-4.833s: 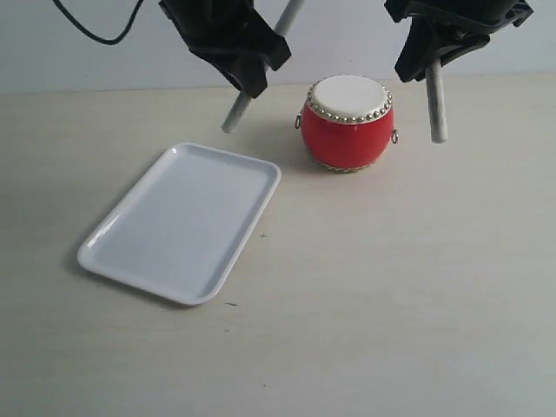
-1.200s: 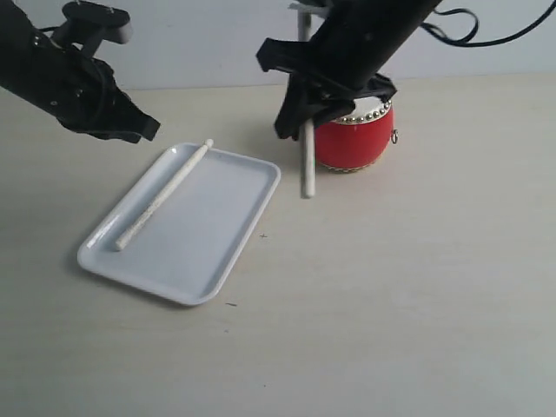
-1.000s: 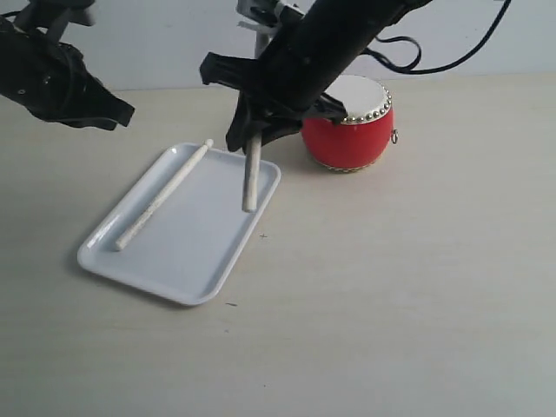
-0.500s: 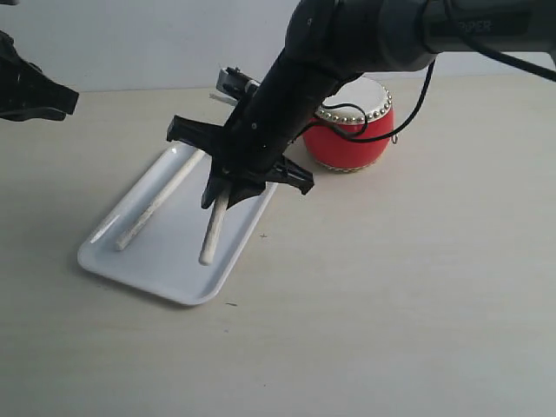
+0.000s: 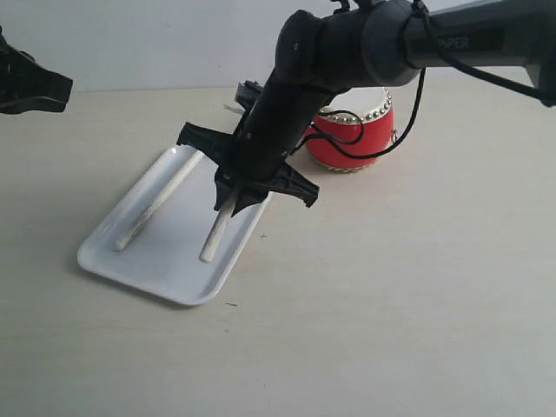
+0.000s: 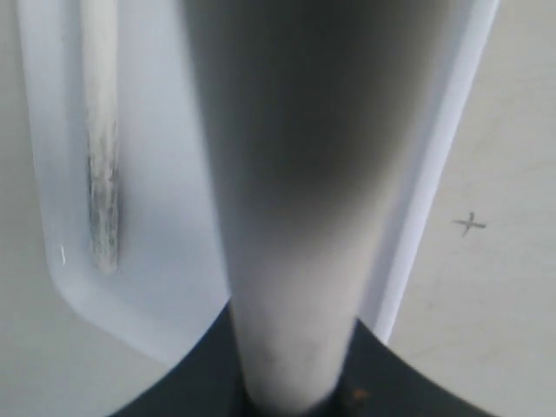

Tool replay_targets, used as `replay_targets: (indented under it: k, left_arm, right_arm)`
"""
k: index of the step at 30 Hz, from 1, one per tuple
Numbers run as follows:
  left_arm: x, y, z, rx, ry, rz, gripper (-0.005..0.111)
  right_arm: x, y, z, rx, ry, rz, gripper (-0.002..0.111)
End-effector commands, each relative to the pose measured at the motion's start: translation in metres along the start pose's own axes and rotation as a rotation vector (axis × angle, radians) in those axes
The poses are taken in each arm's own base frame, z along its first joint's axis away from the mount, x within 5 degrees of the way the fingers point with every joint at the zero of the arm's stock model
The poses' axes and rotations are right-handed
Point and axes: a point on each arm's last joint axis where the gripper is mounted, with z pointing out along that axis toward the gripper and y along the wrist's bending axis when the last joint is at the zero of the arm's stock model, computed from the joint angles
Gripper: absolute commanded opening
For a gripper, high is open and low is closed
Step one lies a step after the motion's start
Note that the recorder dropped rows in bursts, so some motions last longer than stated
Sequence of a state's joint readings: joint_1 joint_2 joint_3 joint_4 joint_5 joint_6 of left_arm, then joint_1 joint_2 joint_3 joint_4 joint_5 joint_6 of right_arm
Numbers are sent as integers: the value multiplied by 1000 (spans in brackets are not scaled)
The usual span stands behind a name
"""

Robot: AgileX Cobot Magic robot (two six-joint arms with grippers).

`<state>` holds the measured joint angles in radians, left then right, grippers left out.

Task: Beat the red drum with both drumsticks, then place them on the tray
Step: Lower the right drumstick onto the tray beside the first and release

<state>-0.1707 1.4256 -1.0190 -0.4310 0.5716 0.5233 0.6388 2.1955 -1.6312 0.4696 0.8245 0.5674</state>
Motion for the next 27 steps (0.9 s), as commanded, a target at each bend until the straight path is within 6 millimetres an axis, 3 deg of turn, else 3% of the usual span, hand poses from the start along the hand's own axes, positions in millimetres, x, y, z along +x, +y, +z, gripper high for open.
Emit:
replay_targets:
  k: [1, 5, 13, 27]
  left_arm:
    - [4, -1, -3, 0, 0, -3, 0]
    - [5, -1, -3, 5, 9, -3, 0]
    - [5, -2, -3, 13, 10, -14, 0]
    - [5, -2, -3, 13, 10, -14, 0]
  right_arm:
    - [5, 11, 8, -17, -88, 34, 0]
    - [9, 15, 15, -27, -88, 55, 0]
    - [12, 2, 35, 45, -25, 63, 0]
    - [12, -1, 42, 54, -10, 47, 0]
